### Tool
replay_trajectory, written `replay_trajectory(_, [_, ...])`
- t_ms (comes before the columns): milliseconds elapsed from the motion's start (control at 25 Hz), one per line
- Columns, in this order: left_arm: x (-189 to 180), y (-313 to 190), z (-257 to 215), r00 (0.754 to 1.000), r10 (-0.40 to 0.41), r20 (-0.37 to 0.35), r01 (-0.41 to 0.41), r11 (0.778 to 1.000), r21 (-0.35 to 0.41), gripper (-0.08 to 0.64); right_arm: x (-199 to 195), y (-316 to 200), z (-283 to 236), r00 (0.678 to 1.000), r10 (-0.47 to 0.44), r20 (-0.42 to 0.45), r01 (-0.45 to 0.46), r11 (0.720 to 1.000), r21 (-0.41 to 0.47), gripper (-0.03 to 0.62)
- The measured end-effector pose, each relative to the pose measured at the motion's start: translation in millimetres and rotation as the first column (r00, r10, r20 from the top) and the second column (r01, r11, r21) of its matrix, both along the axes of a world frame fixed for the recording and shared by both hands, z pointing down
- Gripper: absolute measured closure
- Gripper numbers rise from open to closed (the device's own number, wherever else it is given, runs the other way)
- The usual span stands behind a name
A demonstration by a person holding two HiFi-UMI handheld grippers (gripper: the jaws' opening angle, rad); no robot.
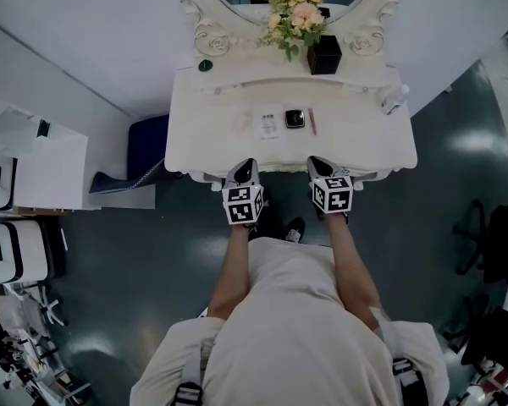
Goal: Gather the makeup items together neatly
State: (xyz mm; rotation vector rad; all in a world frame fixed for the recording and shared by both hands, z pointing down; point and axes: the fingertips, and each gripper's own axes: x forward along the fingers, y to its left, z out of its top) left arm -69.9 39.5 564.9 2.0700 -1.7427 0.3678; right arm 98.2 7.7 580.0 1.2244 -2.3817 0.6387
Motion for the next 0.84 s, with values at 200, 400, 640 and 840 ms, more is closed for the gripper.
replay_trajectory(200, [1.6,0.1,0.2,1.000,-0.006,-0.007,0.006,1.000,0.000,0.545,4.7,-0.2,2.2,1.000,0.004,0.002,-0.004,1.000,-0.003,0.549])
replay_trajectory(400, [3.5,-1.0,1.3,1.000,-0.002,-0.008,0.002,1.000,0.000,0.545,6.6,-0.9,3.5,1.000,0.003,-0.006,-0.003,1.000,-0.004,0.549])
replay_trajectory(640, [6.3,-6.3,0.9,1.000,0.001,-0.004,-0.001,1.000,-0.004,0.545,8.0,-5.8,4.4,1.000,-0.002,-0.009,0.002,1.000,-0.010,0.549])
replay_trajectory(840, [5.7,-9.4,3.2,1.000,0.000,-0.004,0.000,1.000,-0.008,0.545,6.7,-8.3,6.4,1.000,-0.006,-0.010,0.006,1.000,-0.014,0.549])
